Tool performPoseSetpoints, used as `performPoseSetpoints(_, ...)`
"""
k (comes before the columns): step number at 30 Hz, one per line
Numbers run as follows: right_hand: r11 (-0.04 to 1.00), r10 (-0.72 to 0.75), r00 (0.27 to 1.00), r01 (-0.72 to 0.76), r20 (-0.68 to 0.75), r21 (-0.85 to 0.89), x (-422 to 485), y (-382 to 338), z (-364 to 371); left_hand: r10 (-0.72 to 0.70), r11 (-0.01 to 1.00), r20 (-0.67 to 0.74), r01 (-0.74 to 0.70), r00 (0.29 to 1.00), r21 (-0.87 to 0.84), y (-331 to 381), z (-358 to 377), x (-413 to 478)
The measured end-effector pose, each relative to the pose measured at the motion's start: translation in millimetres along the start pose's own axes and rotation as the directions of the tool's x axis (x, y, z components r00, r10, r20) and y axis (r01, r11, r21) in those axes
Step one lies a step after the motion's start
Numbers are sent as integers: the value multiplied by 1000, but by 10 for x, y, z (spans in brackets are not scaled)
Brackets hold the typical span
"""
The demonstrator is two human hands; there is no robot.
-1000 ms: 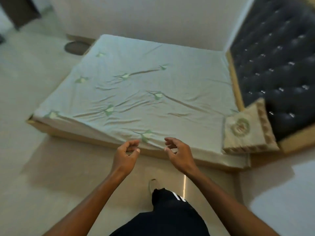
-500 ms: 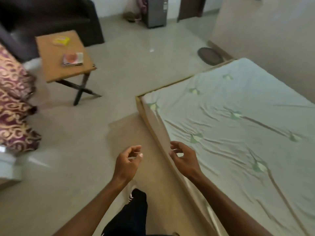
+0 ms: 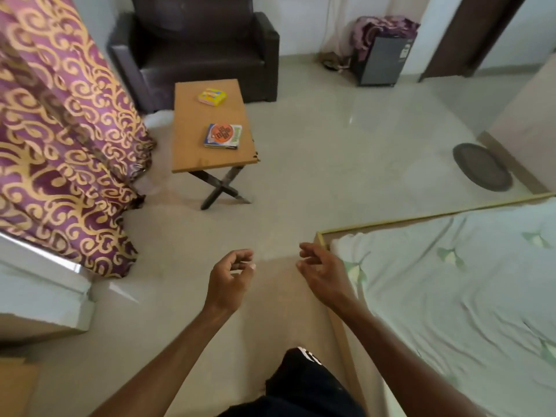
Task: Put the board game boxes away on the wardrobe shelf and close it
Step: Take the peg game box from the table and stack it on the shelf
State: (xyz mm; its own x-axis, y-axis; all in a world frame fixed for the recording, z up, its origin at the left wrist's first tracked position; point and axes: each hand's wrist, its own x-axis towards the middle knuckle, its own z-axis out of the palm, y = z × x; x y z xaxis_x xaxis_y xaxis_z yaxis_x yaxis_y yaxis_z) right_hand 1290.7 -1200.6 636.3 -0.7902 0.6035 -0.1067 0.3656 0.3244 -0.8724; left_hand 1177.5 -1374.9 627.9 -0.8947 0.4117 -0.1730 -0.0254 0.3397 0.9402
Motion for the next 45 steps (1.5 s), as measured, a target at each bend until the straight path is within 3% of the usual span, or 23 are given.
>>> performPoseSetpoints(12, 997, -48, 971, 61, 232, -49, 3631, -580, 832, -106, 994, -197, 111, 975, 17, 258, -420, 3221)
performPoseSetpoints(16, 992, -93, 959, 112, 269, -56, 4783, -951, 1070, -107, 993, -231, 116, 967, 27, 463, -606, 4236)
performPoseSetpoints(21, 993, -49, 946, 80, 320, -84, 6089, -1176, 1589, -132, 987, -244, 149, 961, 52, 486, -814, 5506)
performPoseSetpoints(24, 994, 25, 942, 13, 335, -110, 6816, -1185, 2022, -157, 976, -189, 182, 969, 122, 392, -951, 6414)
performPoseSetpoints(28, 980, 184, 931, -148, 314, -135, 7812, -993, 2778, -214, 917, -35, 213, 976, 337, 98, -1127, 7888)
performPoseSetpoints(31, 934, 355, 890, -322, 287, -155, 8438, -745, 3301, -310, 799, 127, 186, 942, 572, -193, -1177, 8947)
performPoseSetpoints(34, 865, 501, 797, -460, 337, -198, 8863, -439, 3759, -410, 669, 271, 85, 871, 739, -514, -1103, 9823)
performPoseSetpoints(37, 801, 594, 704, -565, 389, -200, 9238, -128, 4218, -409, 561, 402, -121, 819, 819, -817, -886, 10696)
performPoseSetpoints(40, 717, 668, 643, -691, 375, -93, 9422, 54, 4479, -429, 462, 486, -278, 761, 842, -1073, -642, 11290)
performPoseSetpoints(43, 663, 703, 630, -749, 330, 16, 9489, 195, 4566, -456, 471, 543, -326, 705, 820, -1326, -455, 11616)
performPoseSetpoints(45, 661, 712, 649, -748, 269, 56, 9489, 277, 4535, -477, 467, 511, -285, 715, 837, -1411, -398, 11669)
